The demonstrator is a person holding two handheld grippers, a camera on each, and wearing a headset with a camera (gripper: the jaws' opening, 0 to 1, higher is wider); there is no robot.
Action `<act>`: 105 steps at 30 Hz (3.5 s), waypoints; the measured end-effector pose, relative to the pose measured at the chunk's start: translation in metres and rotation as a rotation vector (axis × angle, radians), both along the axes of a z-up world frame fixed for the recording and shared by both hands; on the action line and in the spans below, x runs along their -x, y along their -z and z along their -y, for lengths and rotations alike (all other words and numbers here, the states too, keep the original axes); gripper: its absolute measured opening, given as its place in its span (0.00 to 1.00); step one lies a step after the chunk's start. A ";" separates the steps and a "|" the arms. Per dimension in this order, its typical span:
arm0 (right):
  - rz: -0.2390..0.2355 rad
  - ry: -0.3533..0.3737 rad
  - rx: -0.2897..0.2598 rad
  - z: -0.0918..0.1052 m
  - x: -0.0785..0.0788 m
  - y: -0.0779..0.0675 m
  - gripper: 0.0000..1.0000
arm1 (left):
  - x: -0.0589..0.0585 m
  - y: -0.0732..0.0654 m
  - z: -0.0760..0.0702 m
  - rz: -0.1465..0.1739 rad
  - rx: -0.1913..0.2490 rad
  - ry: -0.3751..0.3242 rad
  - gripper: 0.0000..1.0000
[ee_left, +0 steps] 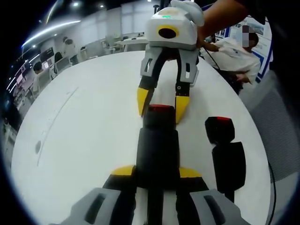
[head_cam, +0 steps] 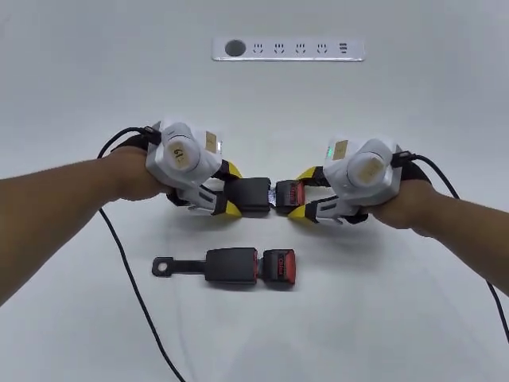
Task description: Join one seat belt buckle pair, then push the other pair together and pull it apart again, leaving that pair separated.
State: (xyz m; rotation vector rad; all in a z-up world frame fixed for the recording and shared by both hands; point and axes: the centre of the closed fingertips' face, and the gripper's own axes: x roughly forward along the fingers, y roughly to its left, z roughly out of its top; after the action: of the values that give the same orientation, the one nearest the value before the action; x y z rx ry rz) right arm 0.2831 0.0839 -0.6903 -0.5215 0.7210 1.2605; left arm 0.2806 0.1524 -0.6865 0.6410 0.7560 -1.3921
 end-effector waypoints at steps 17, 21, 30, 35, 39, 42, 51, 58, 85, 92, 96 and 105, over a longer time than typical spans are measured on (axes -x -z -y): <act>0.009 0.003 0.009 0.000 -0.001 0.000 0.31 | 0.000 0.001 0.000 0.005 0.003 0.002 0.33; 0.010 0.000 0.009 0.001 -0.001 0.000 0.31 | 0.000 0.000 0.000 0.006 -0.003 0.015 0.33; 0.013 -0.002 0.020 0.005 0.001 0.000 0.31 | 0.000 0.000 0.000 0.007 -0.005 0.017 0.33; 0.013 -0.006 0.030 0.012 0.000 0.000 0.32 | 0.000 0.000 -0.001 0.004 -0.005 0.014 0.33; 0.015 -0.013 0.031 0.017 -0.001 0.001 0.32 | -0.001 0.000 -0.001 0.003 -0.002 0.012 0.33; 0.018 -0.013 0.024 0.016 0.002 0.000 0.32 | -0.001 0.001 -0.001 0.003 -0.005 0.016 0.33; 0.020 -0.003 0.022 0.028 0.004 0.001 0.32 | 0.000 0.000 -0.001 0.003 -0.011 0.027 0.33; 0.019 -0.001 0.024 0.038 0.005 0.003 0.32 | 0.000 0.001 -0.002 0.001 -0.013 0.028 0.33; 0.017 0.028 0.020 0.092 0.010 0.001 0.32 | 0.000 0.000 -0.002 -0.003 -0.008 0.047 0.33; 0.018 0.038 0.019 0.104 0.010 0.003 0.32 | 0.001 -0.001 -0.001 -0.004 -0.013 0.047 0.33; 0.016 0.044 0.022 0.110 0.013 0.002 0.32 | 0.000 0.001 -0.002 -0.004 -0.015 0.050 0.33; 0.015 0.052 0.018 0.124 0.012 0.004 0.32 | -0.002 0.003 -0.003 -0.006 -0.014 0.049 0.33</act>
State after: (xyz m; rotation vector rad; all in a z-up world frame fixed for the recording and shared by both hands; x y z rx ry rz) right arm 0.2710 -0.0402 -0.6943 -0.5231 0.7292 1.2017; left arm 0.2827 0.1554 -0.6894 0.6710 0.7599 -1.4347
